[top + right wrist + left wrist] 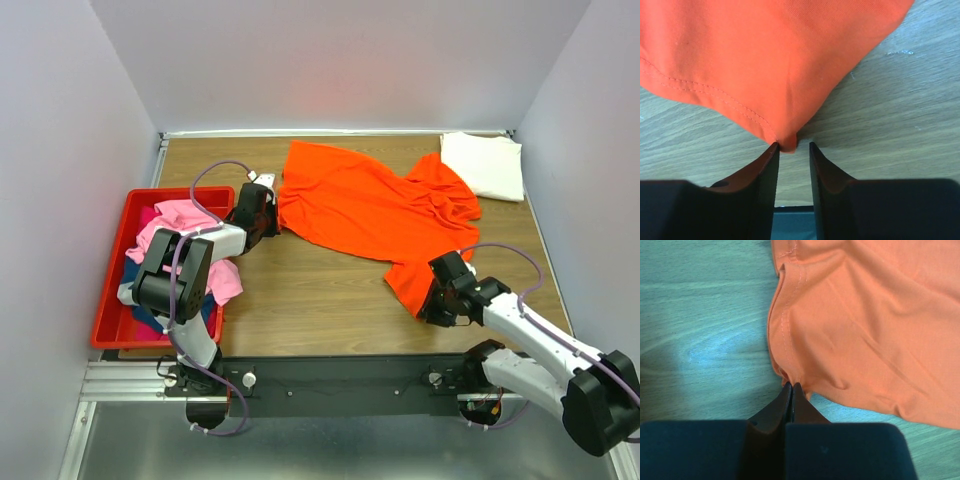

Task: Fold and stack the t-shirts
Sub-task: Fold the tshirt

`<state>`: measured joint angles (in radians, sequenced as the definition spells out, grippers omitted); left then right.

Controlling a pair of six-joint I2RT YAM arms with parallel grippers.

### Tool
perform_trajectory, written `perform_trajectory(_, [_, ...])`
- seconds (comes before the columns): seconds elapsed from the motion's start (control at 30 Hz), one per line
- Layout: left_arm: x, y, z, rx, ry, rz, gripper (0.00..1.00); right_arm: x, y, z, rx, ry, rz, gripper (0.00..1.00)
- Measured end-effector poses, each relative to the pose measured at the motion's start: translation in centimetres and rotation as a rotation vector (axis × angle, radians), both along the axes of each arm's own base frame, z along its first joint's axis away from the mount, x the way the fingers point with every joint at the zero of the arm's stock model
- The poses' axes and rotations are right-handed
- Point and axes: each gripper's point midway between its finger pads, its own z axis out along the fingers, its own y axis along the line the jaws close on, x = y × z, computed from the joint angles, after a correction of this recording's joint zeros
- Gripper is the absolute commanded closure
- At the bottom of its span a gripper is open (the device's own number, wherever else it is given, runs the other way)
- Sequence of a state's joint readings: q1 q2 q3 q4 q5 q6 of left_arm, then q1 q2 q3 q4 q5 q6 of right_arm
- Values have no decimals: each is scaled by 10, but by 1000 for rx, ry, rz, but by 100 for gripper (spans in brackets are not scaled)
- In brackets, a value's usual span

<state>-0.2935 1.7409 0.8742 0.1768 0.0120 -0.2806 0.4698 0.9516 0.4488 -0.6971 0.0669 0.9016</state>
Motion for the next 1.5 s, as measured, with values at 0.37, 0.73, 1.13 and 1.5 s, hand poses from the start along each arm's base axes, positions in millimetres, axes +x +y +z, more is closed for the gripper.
perform_trajectory(0.37, [0, 0, 3, -2, -6, 1, 100, 1, 2, -6, -2, 7, 16, 100])
perform_trajectory(0.73, [-10, 5, 37, -54, -77, 32, 100, -5, 2, 5, -12, 19, 51, 100])
perform_trajectory(1.13, [-58, 20, 59, -143, -126, 116, 100, -12, 12, 41, 30, -43, 115, 100])
perform_trajectory(1.5, [-90, 33, 82, -209, -201, 172, 100, -28, 7, 69, 79, -95, 115, 100])
